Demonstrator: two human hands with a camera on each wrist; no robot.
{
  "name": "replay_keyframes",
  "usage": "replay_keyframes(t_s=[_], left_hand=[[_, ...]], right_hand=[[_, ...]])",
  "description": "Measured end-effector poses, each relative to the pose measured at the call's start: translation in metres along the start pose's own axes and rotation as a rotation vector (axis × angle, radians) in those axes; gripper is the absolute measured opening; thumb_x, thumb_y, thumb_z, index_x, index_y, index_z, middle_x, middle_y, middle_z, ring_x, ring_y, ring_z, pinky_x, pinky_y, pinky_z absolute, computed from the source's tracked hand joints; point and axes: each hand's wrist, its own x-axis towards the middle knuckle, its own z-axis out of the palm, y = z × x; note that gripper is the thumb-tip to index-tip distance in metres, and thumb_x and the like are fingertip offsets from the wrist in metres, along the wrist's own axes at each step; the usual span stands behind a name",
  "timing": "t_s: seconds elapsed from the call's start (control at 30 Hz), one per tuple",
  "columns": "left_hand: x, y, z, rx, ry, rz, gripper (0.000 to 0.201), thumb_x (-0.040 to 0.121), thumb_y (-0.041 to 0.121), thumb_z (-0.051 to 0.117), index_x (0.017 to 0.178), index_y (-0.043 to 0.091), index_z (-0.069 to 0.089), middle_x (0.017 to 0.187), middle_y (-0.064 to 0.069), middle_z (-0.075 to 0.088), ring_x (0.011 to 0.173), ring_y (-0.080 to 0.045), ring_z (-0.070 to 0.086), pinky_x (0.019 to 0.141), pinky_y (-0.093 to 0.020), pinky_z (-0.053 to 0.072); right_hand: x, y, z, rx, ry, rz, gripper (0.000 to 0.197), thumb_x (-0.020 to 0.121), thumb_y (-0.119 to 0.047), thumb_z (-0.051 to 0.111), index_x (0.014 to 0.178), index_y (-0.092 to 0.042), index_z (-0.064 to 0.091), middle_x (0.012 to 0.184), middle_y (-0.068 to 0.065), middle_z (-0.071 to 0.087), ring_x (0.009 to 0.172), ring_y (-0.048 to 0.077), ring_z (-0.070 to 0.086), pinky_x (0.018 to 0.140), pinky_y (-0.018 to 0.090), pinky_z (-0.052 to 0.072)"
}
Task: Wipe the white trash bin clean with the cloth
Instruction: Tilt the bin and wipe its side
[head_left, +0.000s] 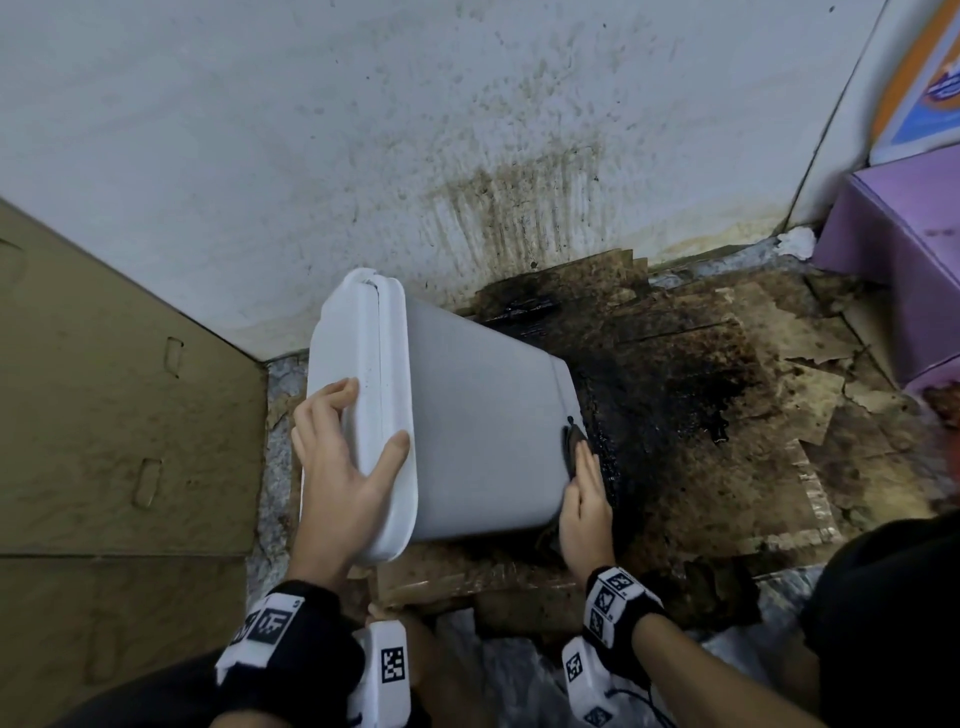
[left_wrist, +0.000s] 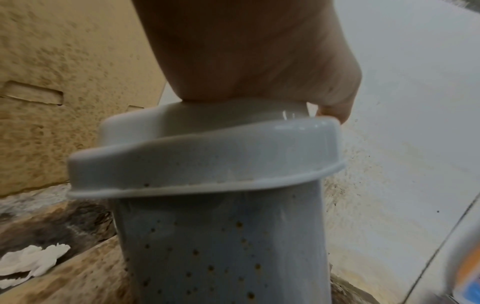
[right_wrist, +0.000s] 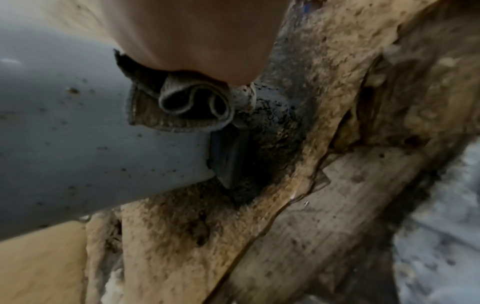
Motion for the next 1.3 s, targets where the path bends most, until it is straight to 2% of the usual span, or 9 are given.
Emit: replay_keyframes(t_s=[0.13,0.3,0.37,0.47,0.67,0.9,1.03,1.17,1.3], left_hand=[[0.000,0.001,-0.001,-0.006,-0.003,-0.003,0.055,0.083,0.055,0.060,0.130,0.038,0.037,0.132,0.020,0.032,0.134,-0.009,0.030,0.114,-0.042,0.033],[-0.001,0.000,-0.001,-0.004,0.001,-0.019,0.055,0.082,0.055,0.060,0.129,0.037,0.038,0.134,0.015,0.033,0.134,-0.008,0.030,0.115,-0.044,0.032],[-0.001,-0.001,-0.001,0.001,0.002,-0.016,0.055,0.083,0.055,0.060,0.130,0.035,0.038,0.135,0.014,0.033,0.132,-0.007,0.030,0.116,-0.047,0.033],[0.000,0.000,-0.001,0.018,0.005,-0.007,0.056,0.083,0.055,0.059,0.130,0.035,0.038,0.135,0.014,0.033,0.130,-0.007,0.030,0.116,-0.051,0.033],[0.000,0.003,0.003,0.033,0.014,0.038,0.053,0.085,0.052,0.058,0.129,0.034,0.036,0.135,0.013,0.032,0.128,-0.006,0.030,0.114,-0.046,0.032],[-0.001,-0.002,0.002,0.027,0.020,0.023,0.053,0.085,0.053,0.059,0.129,0.034,0.037,0.135,0.014,0.033,0.128,-0.006,0.030,0.114,-0.051,0.035],[-0.001,-0.003,0.000,0.012,0.025,0.012,0.053,0.084,0.052,0.060,0.129,0.033,0.039,0.137,0.013,0.034,0.129,-0.006,0.030,0.114,-0.052,0.035],[-0.001,0.000,0.001,0.019,0.024,0.033,0.054,0.085,0.052,0.060,0.130,0.033,0.038,0.138,0.013,0.034,0.130,-0.006,0.031,0.115,-0.047,0.033],[-0.001,0.003,0.003,0.007,0.013,0.021,0.055,0.085,0.051,0.060,0.131,0.034,0.036,0.137,0.014,0.033,0.132,-0.006,0.029,0.117,-0.043,0.031]], right_hand=[[0.007,0.002,0.008,0.023,0.085,0.099,0.053,0.106,-0.001,0.033,0.158,-0.008,0.032,0.167,0.004,0.027,0.157,0.020,0.015,0.126,0.026,0.008],[0.007,-0.005,0.014,0.048,0.156,0.139,0.052,0.103,0.002,0.035,0.155,-0.004,0.037,0.164,0.010,0.033,0.156,0.027,0.020,0.125,0.026,0.009],[0.004,-0.016,0.020,0.059,0.205,0.119,0.052,0.101,0.000,0.036,0.153,-0.003,0.041,0.161,0.014,0.038,0.153,0.030,0.027,0.127,0.032,0.014],[-0.011,-0.049,0.032,0.085,0.165,0.034,0.054,0.101,0.002,0.038,0.154,-0.006,0.040,0.163,0.009,0.036,0.154,0.024,0.027,0.128,0.036,0.016],[-0.065,-0.140,0.051,0.156,-0.132,-0.304,0.056,0.105,-0.005,0.033,0.159,-0.021,0.030,0.167,-0.014,0.023,0.155,-0.003,0.009,0.125,0.019,0.009],[-0.048,-0.120,0.030,-0.059,-0.258,-0.581,0.061,0.104,0.004,0.037,0.161,-0.014,0.024,0.169,-0.005,0.021,0.158,0.013,0.013,0.128,0.030,0.014],[-0.029,-0.080,0.016,-0.043,-0.217,-0.458,0.062,0.103,0.007,0.036,0.160,-0.015,0.027,0.168,-0.007,0.023,0.157,0.011,0.014,0.128,0.029,0.013],[-0.004,-0.034,-0.002,-0.076,-0.131,-0.203,0.060,0.104,0.005,0.032,0.161,-0.013,0.024,0.169,-0.007,0.017,0.157,0.009,0.012,0.128,0.032,0.010],[-0.001,-0.039,-0.001,-0.081,-0.102,-0.069,0.058,0.105,0.003,0.033,0.161,-0.011,0.022,0.170,0.000,0.016,0.156,0.007,0.008,0.121,0.009,0.000]])
